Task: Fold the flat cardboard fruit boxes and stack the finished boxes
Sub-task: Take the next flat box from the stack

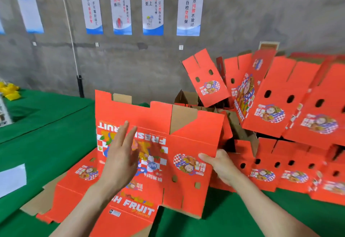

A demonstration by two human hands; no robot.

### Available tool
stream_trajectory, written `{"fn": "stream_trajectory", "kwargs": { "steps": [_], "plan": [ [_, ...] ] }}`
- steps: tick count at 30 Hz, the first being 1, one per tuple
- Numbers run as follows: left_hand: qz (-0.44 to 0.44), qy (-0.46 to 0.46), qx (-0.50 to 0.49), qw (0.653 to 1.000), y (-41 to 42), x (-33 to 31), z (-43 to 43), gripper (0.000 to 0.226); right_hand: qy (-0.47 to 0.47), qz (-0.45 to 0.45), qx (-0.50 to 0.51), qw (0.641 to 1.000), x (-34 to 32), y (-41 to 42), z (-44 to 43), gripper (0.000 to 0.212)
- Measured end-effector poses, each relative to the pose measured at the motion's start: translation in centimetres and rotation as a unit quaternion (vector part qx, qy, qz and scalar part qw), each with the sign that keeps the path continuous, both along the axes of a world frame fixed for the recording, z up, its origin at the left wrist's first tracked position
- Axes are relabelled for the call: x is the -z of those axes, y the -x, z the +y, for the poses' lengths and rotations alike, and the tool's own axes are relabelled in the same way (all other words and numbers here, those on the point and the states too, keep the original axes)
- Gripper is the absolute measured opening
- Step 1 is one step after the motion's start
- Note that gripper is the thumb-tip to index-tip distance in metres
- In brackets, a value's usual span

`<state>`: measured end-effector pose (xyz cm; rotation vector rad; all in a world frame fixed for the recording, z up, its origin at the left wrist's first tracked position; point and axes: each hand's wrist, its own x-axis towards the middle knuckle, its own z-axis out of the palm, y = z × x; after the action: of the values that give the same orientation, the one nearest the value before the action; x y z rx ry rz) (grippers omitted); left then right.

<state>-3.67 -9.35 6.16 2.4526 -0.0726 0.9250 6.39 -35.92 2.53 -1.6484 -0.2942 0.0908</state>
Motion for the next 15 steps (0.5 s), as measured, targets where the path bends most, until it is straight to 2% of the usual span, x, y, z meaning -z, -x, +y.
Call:
{"fn": "stream_trajectory", "kwargs": {
  "steps": [4, 8, 11, 12, 15],
  "plan": [
    [0.068, 0.036, 0.003, 0.997, -1.1, 1.5, -1.9, 0.063, -0.115, 0.045, 0.095, 0.988, -0.3, 0.9, -4.9, 0.017],
    [0.104, 0.111, 0.003, 0.988, -2.1, 2.4, -3.7, 0.072, -0.164, 0.048, 0.170, 0.971, -1.1, 2.2, -10.8, 0.017],
    [0.086, 0.209, -0.008, 0.974, -2.9, 2.1, -5.2, 0.074, -0.167, 0.016, 0.182, 0.969, -1.1, 3.6, -15.8, 0.019],
    [0.071, 0.243, 0.005, 0.967, -3.2, 1.8, -5.7, 0.067, -0.166, 0.009, 0.184, 0.969, -1.1, 4.2, -17.4, 0.018],
    [0.050, 0.345, 0.112, 0.930, -4.5, 0.5, -8.2, 0.019, -0.181, 0.020, 0.203, 0.962, -0.3, 5.7, -22.1, 0.028]
  ]
}}
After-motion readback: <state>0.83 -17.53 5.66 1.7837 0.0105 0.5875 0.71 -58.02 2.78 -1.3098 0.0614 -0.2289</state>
